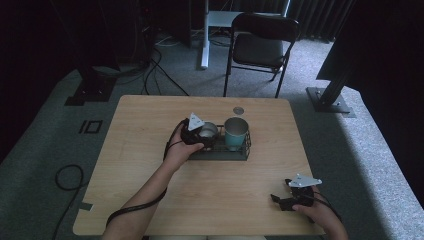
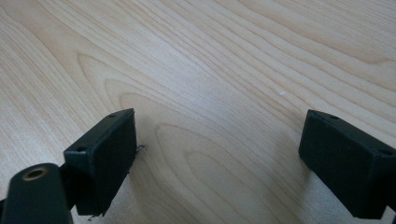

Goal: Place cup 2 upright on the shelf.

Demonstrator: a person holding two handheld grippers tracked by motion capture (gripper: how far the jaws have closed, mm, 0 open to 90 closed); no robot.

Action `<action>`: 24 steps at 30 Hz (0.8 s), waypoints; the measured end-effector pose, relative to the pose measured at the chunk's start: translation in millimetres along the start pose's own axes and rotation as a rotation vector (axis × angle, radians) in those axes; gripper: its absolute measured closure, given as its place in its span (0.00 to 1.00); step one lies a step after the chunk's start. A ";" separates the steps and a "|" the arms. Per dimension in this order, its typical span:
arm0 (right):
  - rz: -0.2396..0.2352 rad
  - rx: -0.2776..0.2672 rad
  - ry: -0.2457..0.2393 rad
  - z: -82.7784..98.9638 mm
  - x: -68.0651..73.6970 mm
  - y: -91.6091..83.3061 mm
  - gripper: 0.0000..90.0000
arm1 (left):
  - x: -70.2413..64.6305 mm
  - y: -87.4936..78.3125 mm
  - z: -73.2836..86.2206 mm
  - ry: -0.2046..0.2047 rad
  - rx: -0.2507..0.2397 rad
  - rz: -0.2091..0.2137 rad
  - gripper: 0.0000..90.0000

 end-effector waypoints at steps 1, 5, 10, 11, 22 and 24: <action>0.000 0.000 -0.001 0.0 0.0 0.0 0.12 | -0.3 0.0 -0.2 -0.001 0.004 0.001 0.15; 0.000 0.000 0.000 0.0 0.0 0.0 0.12 | -0.9 -1.2 -1.5 0.006 0.010 0.012 0.09; 0.000 0.000 0.000 0.0 0.0 0.0 0.12 | 2.1 -4.7 -3.3 -0.010 -0.008 -0.001 0.03; 0.000 0.000 0.000 0.0 0.0 0.0 0.12 | 2.1 -5.9 -3.6 -0.012 -0.011 0.004 0.03; 0.000 0.001 0.000 0.0 0.0 0.0 0.12 | 5.1 -24.5 -7.3 -0.015 -0.028 -0.005 0.03; 0.000 0.000 0.000 0.0 0.0 0.0 0.12 | 6.2 -27.9 -7.6 -0.017 -0.030 -0.011 0.03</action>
Point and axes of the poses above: each handheld gripper's, and its own axes: y roughly forward along the jaws, z roughly out of its underside, x roughly to its left, the point moved 3 cm from there along y, roughly forward along the jaws, and after that the axes turned 6 degrees about -x, right-handed, at the moved point
